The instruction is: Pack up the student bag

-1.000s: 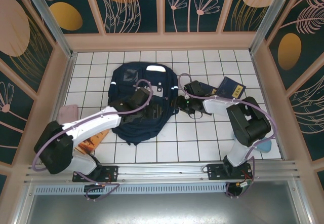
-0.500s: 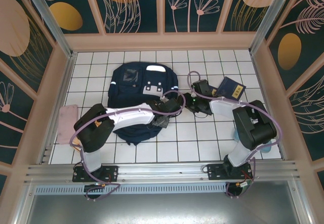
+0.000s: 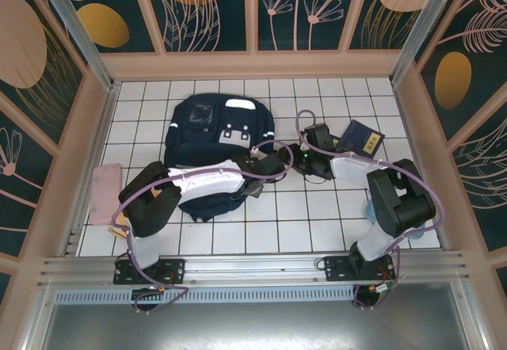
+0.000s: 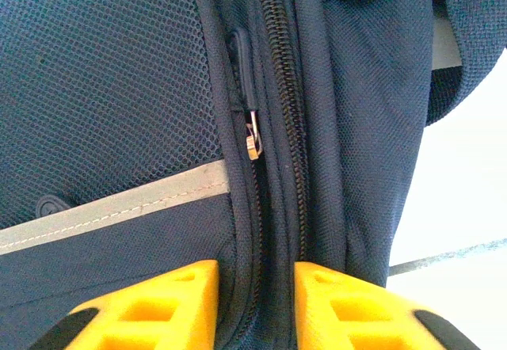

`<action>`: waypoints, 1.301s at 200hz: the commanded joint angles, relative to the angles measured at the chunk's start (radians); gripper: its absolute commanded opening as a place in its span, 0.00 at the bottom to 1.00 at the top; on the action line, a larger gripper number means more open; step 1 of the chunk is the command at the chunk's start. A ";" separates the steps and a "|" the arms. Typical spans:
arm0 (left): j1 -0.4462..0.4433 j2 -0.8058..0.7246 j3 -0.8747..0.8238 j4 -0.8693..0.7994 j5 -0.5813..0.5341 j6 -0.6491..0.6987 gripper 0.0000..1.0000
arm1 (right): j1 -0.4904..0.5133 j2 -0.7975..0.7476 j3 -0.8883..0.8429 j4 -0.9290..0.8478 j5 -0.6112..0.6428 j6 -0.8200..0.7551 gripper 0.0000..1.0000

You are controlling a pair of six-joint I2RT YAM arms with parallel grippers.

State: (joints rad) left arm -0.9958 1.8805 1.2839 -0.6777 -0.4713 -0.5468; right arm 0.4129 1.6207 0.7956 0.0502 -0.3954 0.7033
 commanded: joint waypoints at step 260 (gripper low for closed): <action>0.048 0.002 0.006 -0.059 -0.216 0.114 0.10 | -0.003 -0.057 -0.039 0.026 -0.002 0.024 0.53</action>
State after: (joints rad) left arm -0.9691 1.9041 1.2568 -0.6773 -0.5587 -0.4442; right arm 0.4129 1.5955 0.7704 0.0650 -0.4126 0.7174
